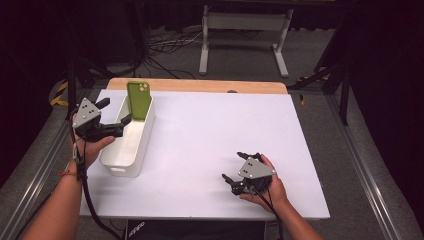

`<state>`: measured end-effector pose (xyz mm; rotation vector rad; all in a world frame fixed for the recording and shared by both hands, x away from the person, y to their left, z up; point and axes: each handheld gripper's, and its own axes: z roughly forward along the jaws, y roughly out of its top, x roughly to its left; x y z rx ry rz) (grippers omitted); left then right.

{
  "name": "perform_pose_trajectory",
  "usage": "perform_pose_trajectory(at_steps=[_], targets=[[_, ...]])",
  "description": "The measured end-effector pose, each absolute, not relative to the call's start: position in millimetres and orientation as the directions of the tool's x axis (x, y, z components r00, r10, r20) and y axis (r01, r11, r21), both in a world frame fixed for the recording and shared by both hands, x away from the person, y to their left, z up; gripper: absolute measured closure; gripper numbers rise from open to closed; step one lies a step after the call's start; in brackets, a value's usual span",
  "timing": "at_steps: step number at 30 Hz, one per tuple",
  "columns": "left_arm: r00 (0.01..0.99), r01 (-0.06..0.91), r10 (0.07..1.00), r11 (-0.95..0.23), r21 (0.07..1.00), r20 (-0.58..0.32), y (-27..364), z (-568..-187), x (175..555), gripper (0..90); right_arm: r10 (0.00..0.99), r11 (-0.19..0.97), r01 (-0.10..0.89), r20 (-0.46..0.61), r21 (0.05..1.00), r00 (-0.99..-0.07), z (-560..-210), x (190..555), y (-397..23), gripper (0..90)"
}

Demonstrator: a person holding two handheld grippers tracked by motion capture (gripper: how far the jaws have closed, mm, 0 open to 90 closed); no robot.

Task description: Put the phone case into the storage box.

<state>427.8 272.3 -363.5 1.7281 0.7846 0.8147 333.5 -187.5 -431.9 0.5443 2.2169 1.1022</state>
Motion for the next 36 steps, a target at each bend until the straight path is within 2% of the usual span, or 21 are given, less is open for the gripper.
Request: perform_pose_trajectory(at_steps=[10,23,36], targets=[[0.601,0.117,0.788,-0.251,0.961,0.133,261,-364,415,10.7,0.592,0.571,0.086,-0.336,0.817,-0.733,-431,331,-188,18.5],[0.636,0.045,0.755,-0.239,0.97,0.156,253,-363,393,11.3,0.607,0.56,0.091,-0.333,0.824,-0.721,-429,330,-188,19.1],[0.664,0.052,0.735,-0.225,0.973,0.135,250,-366,382,10.8,0.608,0.538,0.084,-0.316,0.839,-0.728,-425,326,-186,19.2]])
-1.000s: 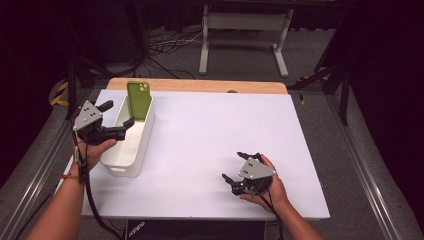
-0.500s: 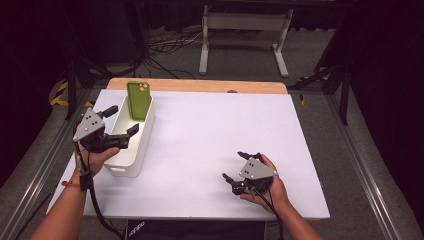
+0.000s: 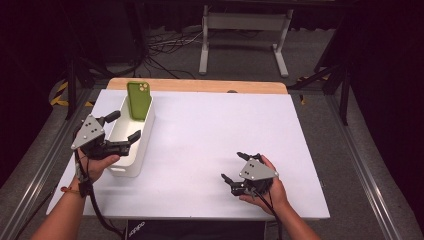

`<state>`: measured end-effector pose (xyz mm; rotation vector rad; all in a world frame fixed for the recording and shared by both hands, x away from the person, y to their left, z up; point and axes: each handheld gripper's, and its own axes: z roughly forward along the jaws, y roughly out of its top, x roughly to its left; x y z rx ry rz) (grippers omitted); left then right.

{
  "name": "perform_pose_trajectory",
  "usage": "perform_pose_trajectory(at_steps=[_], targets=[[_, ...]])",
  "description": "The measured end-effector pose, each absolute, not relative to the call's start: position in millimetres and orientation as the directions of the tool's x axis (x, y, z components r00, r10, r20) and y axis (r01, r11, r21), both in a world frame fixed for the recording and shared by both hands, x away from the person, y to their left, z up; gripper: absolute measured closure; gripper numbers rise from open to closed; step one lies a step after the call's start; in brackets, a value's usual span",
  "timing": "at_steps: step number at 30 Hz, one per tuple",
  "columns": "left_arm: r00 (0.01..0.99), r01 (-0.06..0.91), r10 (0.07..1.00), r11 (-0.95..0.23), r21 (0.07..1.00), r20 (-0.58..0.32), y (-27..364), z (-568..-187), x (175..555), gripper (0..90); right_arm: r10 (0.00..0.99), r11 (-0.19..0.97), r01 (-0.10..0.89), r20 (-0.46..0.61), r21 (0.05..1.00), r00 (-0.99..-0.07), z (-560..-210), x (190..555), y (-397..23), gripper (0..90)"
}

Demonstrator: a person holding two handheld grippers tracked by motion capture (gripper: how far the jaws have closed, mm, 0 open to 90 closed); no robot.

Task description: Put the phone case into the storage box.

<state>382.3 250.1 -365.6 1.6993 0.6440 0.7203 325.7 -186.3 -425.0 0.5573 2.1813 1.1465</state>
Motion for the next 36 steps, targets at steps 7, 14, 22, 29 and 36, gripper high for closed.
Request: perform_pose_trajectory(at_steps=[7,14,22,29,36], targets=[[0.675,0.043,0.724,-0.231,0.972,0.143,250,-367,375,10.8,0.612,0.525,0.086,-0.306,0.847,-0.729,-423,325,-186,17.2],[0.687,0.041,0.711,-0.243,0.969,0.15,245,-371,372,10.8,0.624,0.516,0.082,-0.309,0.852,-0.718,-422,324,-187,11.5],[0.699,0.036,0.697,-0.258,0.965,0.161,242,-374,370,10.1,0.647,0.504,0.11,-0.29,0.857,-0.705,-424,327,-188,5.7],[0.711,0.023,0.681,-0.268,0.963,0.172,236,-376,367,5.0,0.654,0.497,0.111,-0.288,0.86,-0.699,-422,327,-190,5.5],[0.742,-0.001,0.646,-0.267,0.964,0.179,230,-376,361,3.2,0.654,0.502,0.105,-0.297,0.859,-0.696,-421,325,-190,5.9]])
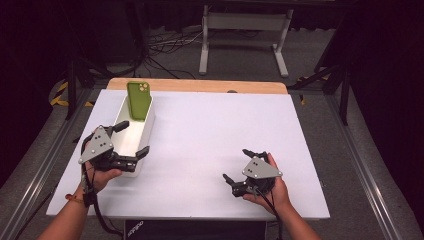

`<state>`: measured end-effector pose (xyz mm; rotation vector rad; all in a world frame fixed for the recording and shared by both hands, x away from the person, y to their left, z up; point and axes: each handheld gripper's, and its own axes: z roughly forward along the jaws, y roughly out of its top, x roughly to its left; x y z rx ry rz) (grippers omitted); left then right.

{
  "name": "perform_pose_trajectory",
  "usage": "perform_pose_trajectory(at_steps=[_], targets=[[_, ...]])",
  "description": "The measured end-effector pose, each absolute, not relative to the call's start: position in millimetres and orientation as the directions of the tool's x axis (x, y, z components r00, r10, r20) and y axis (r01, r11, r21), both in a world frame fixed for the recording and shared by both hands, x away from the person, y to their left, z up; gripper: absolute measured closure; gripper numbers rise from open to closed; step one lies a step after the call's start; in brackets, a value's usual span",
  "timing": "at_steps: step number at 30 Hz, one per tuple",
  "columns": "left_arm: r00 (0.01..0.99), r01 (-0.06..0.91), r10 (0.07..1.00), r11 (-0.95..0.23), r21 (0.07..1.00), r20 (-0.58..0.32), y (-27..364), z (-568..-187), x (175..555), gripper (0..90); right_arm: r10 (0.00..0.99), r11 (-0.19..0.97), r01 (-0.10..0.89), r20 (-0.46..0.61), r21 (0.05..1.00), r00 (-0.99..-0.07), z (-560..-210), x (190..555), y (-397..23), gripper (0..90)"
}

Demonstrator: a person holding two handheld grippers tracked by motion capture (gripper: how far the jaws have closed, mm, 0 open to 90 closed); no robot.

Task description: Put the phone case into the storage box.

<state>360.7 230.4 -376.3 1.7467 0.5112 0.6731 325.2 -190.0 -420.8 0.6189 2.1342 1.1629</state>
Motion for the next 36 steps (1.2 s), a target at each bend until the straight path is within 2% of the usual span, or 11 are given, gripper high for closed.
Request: perform_pose_trajectory(at_steps=[36], targets=[[0.785,-0.008,0.587,-0.31,0.951,0.198,205,-391,344,5.2,0.636,0.526,0.081,-0.329,0.846,-0.698,-421,323,-188,8.0]])
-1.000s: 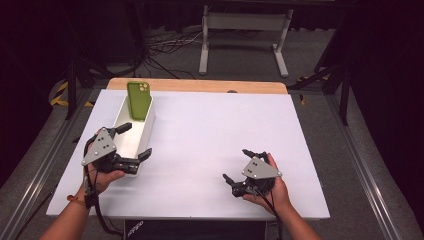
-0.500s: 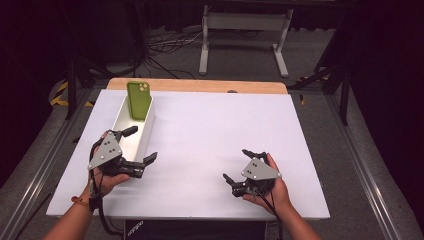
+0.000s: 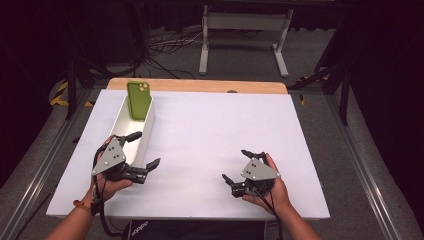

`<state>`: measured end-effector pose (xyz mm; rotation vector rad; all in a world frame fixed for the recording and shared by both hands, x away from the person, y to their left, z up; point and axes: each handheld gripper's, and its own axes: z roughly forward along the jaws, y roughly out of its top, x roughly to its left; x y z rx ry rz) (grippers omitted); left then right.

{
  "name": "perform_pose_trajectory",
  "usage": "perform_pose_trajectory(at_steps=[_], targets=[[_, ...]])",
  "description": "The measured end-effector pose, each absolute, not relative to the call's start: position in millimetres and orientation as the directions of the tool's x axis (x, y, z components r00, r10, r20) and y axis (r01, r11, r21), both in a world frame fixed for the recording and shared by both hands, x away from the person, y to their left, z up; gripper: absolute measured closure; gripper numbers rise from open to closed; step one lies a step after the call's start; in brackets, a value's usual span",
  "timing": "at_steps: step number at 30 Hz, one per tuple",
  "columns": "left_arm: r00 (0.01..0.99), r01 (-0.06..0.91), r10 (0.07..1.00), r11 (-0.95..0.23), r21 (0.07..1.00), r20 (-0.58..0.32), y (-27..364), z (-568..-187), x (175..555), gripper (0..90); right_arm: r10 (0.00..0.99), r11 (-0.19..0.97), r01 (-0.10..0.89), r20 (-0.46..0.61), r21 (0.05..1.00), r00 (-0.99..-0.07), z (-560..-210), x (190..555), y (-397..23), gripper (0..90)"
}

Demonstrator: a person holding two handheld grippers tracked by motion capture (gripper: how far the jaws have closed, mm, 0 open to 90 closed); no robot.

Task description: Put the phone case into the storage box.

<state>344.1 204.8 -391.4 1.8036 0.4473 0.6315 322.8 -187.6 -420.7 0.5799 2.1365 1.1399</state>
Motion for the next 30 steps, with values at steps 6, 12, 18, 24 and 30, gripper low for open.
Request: perform_pose_trajectory(at_steps=[6,12,18,24,30], targets=[[0.796,-0.005,0.571,-0.328,0.945,0.202,200,-394,343,6.5,0.64,0.531,0.078,-0.34,0.844,-0.689,-420,321,-188,8.3],[0.801,-0.011,0.56,-0.337,0.942,0.21,198,-396,340,6.1,0.646,0.523,0.079,-0.334,0.848,-0.687,-420,318,-190,8.4],[0.809,-0.015,0.552,-0.326,0.945,0.203,195,-399,339,5.3,0.647,0.534,0.084,-0.343,0.841,-0.68,-421,315,-193,8.3],[0.822,-0.014,0.528,-0.357,0.934,0.214,194,-401,336,5.0,0.648,0.544,0.087,-0.352,0.834,-0.675,-423,312,-194,8.4],[0.825,-0.015,0.523,-0.358,0.934,0.214,194,-402,334,5.1,0.65,0.551,0.092,-0.356,0.83,-0.672,-425,309,-196,8.4]])
